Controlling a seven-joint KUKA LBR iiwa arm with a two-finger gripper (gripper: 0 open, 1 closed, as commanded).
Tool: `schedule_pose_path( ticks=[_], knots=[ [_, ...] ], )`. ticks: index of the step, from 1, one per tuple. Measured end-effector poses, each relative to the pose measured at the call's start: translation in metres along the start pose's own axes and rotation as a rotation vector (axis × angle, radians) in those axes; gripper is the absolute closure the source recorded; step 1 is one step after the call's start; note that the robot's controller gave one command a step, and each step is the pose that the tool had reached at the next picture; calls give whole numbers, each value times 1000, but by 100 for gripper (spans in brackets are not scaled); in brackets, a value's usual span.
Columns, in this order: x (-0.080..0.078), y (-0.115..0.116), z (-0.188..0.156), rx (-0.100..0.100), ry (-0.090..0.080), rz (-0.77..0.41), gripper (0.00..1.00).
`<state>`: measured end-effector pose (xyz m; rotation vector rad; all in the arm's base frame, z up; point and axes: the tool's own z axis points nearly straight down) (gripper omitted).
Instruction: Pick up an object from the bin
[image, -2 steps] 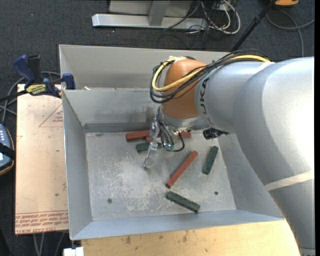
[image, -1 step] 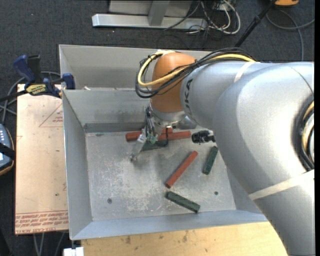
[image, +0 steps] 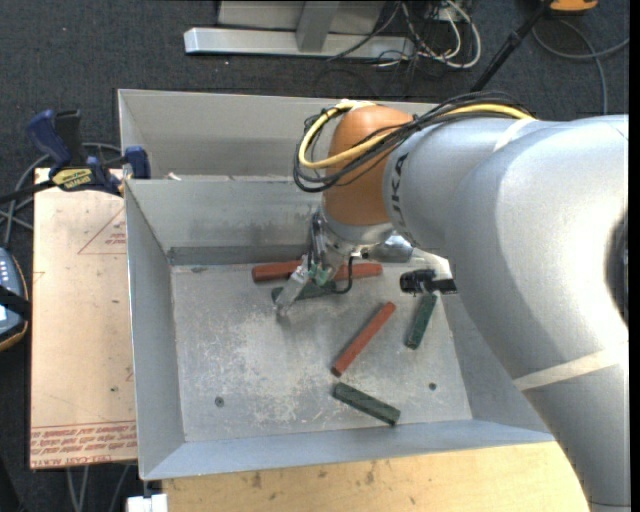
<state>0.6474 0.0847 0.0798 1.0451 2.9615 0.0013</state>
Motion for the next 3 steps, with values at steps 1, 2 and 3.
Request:
schedule_pose_path(
  ticks=[1,2,3],
  knots=[
    [21,38,4,10,10,-168,0],
    [-20,-32,9,1,-2,-136,0],
    [-19,-27,5,-2,-5,-145,100]
  ],
)
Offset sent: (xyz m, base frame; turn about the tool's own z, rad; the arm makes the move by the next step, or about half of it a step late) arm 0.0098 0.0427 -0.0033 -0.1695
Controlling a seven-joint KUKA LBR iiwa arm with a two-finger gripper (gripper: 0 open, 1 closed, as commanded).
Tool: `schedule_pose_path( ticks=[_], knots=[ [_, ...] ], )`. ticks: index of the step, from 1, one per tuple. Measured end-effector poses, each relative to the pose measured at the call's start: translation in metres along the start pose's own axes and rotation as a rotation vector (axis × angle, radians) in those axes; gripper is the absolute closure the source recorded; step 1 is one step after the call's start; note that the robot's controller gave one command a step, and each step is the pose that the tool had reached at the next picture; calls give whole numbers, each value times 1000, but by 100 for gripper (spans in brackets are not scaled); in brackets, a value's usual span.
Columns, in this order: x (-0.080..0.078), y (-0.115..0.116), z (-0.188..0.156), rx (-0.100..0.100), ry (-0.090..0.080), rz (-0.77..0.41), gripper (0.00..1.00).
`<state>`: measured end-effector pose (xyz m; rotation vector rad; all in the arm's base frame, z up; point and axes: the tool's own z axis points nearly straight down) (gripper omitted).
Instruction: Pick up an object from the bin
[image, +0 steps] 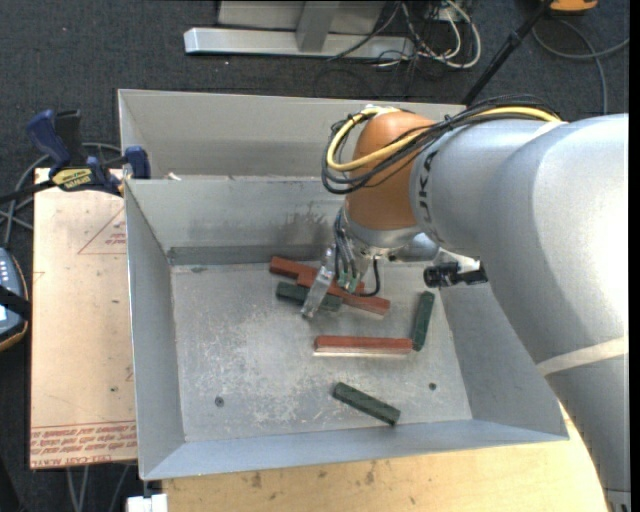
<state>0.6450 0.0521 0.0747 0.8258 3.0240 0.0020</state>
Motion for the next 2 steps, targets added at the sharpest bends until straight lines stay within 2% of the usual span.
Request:
schedule_pose_path(
  ticks=[1,2],
  knots=[
    [28,-8,-120,-3,-2,-70,100],
    [58,35,-196,-6,-2,-103,100]
  ],
)
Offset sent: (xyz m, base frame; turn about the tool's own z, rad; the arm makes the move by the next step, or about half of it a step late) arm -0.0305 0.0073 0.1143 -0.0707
